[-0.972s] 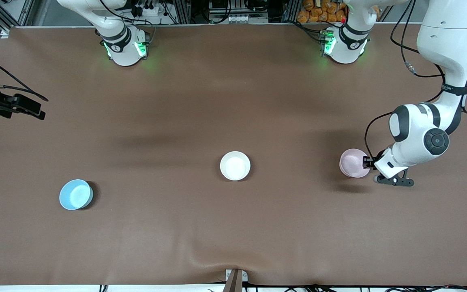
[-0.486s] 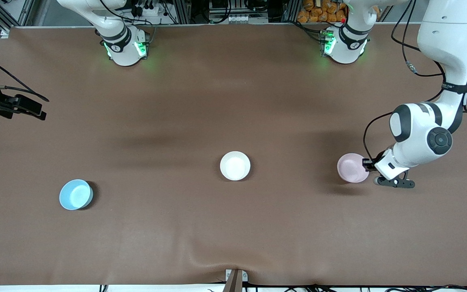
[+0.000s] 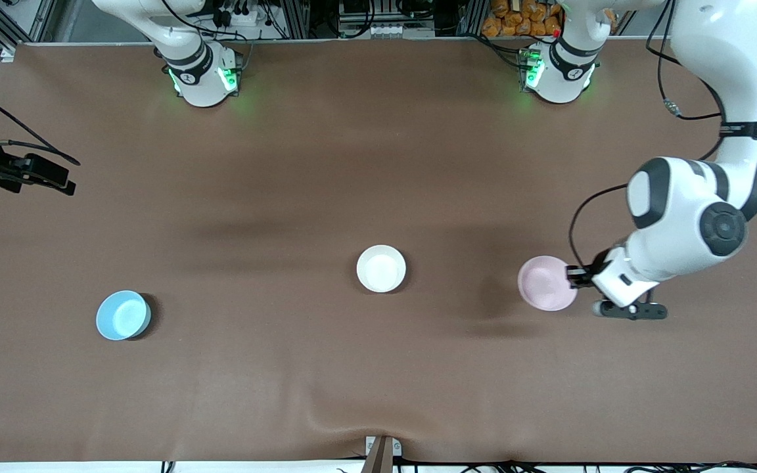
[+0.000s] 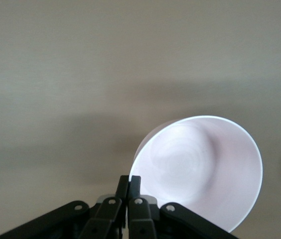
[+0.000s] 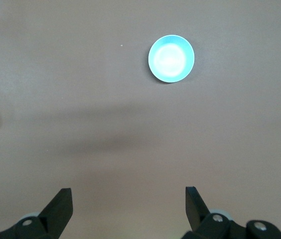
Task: Stack pink and blue bowls on white bowl
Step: 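Carry the pink bowl with the left gripper over the white bowl, then lower the pink bowl into the white bowl while the right gripper reaches the blue bowl, then grasp the blue bowl rim with the right gripper while the left gripper withdraws, then carry the blue bowl with the right gripper over the pink bowl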
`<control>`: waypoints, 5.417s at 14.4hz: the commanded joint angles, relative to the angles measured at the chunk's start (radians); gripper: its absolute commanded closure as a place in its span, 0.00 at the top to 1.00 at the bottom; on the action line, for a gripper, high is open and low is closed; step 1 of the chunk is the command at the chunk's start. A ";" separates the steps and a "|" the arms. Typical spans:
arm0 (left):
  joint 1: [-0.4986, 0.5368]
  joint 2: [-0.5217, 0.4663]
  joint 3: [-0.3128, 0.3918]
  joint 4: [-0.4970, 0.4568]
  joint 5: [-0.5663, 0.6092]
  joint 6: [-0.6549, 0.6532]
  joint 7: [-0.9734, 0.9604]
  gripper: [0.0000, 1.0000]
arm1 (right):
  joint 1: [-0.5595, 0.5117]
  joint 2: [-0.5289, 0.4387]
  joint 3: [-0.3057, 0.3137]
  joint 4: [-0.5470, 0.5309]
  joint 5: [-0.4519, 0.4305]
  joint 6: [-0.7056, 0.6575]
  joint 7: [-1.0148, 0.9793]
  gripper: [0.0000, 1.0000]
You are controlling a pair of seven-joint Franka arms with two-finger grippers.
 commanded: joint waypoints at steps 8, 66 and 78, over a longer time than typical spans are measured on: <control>-0.305 0.167 0.006 0.227 -0.056 -0.016 -0.374 0.00 | -0.005 0.007 -0.003 0.029 -0.002 -0.013 0.014 1.00; 0.088 -0.245 0.086 0.238 0.087 -0.542 0.192 1.00 | -0.192 0.684 0.003 0.029 0.103 0.757 -0.441 0.00; 0.149 -0.496 0.089 0.034 0.088 -0.594 0.198 1.00 | 0.140 0.432 0.003 0.028 0.111 0.421 0.216 0.00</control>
